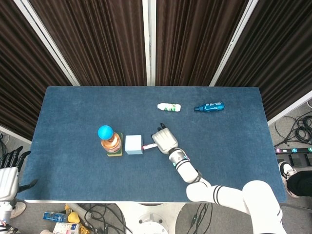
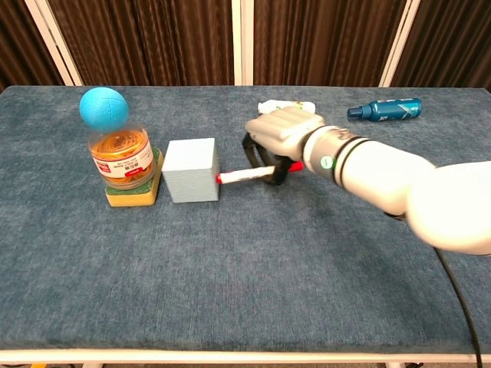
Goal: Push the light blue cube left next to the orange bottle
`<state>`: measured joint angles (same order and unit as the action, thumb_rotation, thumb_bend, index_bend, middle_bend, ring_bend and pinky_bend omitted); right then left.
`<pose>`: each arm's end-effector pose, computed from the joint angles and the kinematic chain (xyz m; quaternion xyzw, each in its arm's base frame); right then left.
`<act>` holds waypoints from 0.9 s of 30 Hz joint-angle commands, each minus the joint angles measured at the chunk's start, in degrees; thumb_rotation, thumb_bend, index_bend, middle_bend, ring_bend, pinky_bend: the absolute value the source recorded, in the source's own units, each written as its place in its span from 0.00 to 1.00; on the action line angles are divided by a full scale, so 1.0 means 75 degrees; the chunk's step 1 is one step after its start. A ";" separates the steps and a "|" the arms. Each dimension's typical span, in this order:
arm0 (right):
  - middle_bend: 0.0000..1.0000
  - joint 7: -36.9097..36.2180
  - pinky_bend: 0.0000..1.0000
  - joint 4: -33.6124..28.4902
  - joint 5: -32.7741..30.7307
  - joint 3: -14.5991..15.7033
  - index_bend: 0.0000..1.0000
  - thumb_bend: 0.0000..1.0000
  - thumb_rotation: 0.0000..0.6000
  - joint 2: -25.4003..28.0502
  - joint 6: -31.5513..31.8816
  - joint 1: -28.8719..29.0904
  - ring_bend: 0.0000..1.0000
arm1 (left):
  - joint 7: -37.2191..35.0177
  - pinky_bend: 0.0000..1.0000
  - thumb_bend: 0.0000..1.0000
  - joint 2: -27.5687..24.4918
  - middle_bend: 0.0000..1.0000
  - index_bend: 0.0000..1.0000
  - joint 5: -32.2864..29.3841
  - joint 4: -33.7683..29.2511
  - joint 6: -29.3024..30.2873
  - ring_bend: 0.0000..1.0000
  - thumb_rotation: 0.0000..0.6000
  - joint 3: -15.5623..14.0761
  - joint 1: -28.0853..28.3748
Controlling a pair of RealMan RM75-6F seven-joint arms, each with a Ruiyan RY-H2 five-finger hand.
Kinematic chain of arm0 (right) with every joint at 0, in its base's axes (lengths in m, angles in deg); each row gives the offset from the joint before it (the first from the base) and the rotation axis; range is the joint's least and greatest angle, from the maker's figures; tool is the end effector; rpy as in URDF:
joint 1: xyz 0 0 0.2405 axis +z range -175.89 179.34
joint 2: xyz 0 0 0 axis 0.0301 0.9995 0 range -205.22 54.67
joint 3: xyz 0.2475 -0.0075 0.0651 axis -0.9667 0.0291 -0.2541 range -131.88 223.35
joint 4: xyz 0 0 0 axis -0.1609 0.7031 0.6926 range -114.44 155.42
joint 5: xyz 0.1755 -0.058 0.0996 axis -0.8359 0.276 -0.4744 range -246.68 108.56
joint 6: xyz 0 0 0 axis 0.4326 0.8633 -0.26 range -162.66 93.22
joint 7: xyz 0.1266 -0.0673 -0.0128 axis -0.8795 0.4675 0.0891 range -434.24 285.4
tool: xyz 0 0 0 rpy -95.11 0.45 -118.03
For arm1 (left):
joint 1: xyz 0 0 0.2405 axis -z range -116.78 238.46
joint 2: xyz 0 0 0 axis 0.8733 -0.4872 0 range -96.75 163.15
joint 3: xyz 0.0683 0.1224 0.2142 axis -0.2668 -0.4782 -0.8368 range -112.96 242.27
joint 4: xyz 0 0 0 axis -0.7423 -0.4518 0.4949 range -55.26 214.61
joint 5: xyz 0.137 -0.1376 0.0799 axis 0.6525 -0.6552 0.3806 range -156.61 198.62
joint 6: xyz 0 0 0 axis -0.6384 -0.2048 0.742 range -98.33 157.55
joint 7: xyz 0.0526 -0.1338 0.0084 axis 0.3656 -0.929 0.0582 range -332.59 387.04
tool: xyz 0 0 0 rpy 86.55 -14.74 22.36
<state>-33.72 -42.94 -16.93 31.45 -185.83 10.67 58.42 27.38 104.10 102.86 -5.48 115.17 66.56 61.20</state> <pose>-0.0720 -0.3649 -0.1263 0.8217 -0.2829 0.2833 0.4057 -0.3476 0.1515 0.1350 -0.5572 -0.4251 -0.3468 0.6233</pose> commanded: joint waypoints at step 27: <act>0.49 0.0128 0.13 -0.1659 -0.0497 0.1233 0.55 0.38 1.00 0.2327 0.0935 -0.1383 0.17 | 0.0005 0.10 0.15 0.0051 0.16 0.22 0.0180 -0.0045 0.0041 0.10 1.00 0.0020 0.0073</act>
<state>-32.71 -55.63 -20.22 40.39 -168.41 17.88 48.36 27.41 104.50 104.19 -5.80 115.46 66.71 61.75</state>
